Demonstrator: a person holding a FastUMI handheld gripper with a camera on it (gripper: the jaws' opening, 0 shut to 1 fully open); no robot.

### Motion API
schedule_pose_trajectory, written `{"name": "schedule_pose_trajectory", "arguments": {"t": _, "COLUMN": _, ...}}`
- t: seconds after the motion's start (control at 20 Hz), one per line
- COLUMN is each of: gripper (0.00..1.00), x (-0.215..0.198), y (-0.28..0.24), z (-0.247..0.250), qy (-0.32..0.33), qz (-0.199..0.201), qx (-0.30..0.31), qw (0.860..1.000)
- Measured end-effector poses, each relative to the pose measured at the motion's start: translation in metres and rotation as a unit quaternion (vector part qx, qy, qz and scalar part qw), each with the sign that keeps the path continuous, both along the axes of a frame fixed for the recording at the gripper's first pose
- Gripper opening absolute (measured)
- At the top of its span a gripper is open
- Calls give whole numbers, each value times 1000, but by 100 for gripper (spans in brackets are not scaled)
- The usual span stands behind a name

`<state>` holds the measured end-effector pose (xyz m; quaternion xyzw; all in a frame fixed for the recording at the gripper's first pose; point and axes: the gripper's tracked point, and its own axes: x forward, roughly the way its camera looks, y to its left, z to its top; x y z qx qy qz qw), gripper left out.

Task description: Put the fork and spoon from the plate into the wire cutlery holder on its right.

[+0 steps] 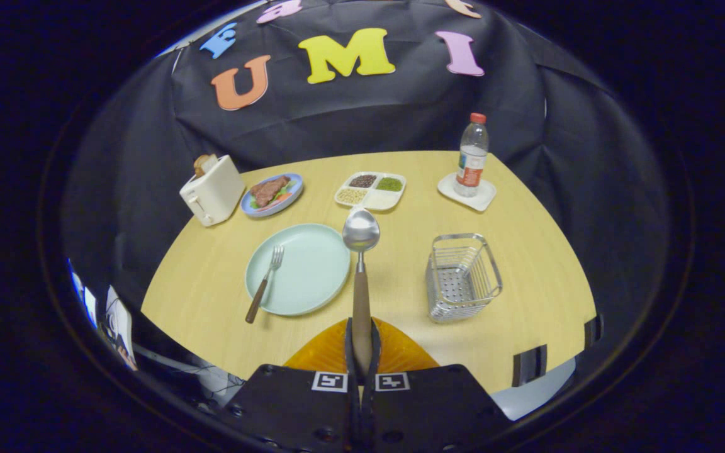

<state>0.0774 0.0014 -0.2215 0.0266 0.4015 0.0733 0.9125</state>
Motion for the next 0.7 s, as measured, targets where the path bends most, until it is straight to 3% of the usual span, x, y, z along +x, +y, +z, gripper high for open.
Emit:
{"name": "schedule_pose_trajectory", "arguments": {"t": 0.3, "gripper": 1, "x": -10, "y": -60, "z": 3, "qy": -3, "qz": -43, "qx": 1, "qw": 999}}
{"name": "schedule_pose_trajectory", "arguments": {"t": 0.7, "gripper": 8, "x": -6, "y": -88, "z": -2, "qy": 5, "qz": -73, "qx": 13, "qw": 997}}
